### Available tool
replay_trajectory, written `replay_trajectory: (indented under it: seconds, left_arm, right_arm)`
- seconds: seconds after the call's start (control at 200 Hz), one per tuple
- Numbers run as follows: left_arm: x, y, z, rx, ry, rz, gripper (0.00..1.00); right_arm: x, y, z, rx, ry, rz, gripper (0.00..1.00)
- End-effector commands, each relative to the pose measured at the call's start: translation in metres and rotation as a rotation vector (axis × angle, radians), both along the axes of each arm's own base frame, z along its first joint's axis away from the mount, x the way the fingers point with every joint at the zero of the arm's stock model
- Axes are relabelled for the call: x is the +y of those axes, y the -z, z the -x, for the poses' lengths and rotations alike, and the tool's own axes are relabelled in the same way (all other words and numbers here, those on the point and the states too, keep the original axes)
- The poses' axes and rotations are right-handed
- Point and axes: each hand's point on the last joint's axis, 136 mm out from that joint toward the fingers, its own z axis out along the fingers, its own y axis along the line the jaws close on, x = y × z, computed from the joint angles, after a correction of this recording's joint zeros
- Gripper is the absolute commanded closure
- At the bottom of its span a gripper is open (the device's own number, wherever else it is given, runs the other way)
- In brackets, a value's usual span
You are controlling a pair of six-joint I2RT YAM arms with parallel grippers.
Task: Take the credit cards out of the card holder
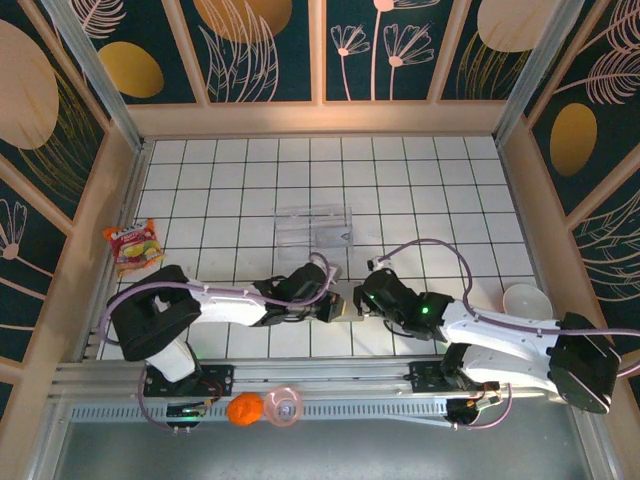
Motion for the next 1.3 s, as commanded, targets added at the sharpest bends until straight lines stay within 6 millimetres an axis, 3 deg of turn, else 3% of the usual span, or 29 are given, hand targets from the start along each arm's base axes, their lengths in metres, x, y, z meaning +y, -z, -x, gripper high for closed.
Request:
replay_trajectory:
  seconds: [0.0,0.065,0.105,0.255,0.345,0.465,0.58,0.771,0.881,1.046,1.296]
  left_arm:
    - [-0.001,0.015,0.011,0.035,0.048,-0.046,1.0]
    - [0.001,0.015,0.01,0.029,0.042,-0.046,1.0]
    - [0.0,0.004,0.008,0.011,0.031,-0.012,1.0]
    - [0.009,-0.066,-0.008,-0.13,-0.074,0.162,0.92]
    - [0.03,-0.088,-0.021,-0.196,-0.15,0.181,0.89]
    - [0.069,-0.068,-0.04,-0.2,-0.235,0.084,0.92]
    - [0.087,-0.044,-0.042,-0.192,-0.243,0.022,0.89]
    - [0.091,-0.012,-0.035,-0.145,-0.226,-0.012,0.87]
    - [0.104,0.005,-0.035,-0.138,-0.261,-0.081,0.94]
    - [0.112,0.018,-0.033,-0.118,-0.267,-0.122,0.97]
    - [0.113,0.023,-0.029,-0.101,-0.258,-0.125,0.99]
  right_arm:
    - [-0.011,0.003,-0.001,0.003,0.042,0.016,0.84]
    - [-0.009,0.002,0.0,0.007,0.035,0.005,0.84]
    - [-0.005,0.0,0.001,0.006,0.019,-0.011,0.84]
    - [0.016,-0.014,0.004,-0.007,-0.074,-0.07,0.83]
    - [0.033,-0.02,0.006,-0.003,-0.145,-0.105,0.83]
    - [0.062,-0.016,0.015,0.055,-0.247,-0.152,0.83]
    - [0.074,0.001,0.02,0.124,-0.278,-0.164,0.84]
    - [0.057,0.048,0.028,0.236,-0.21,-0.072,0.86]
    - [0.044,0.059,0.028,0.248,-0.161,-0.028,0.86]
    - [0.046,0.05,0.023,0.222,-0.16,-0.023,0.86]
    - [0.076,-0.004,0.009,0.13,-0.233,-0.177,0.7]
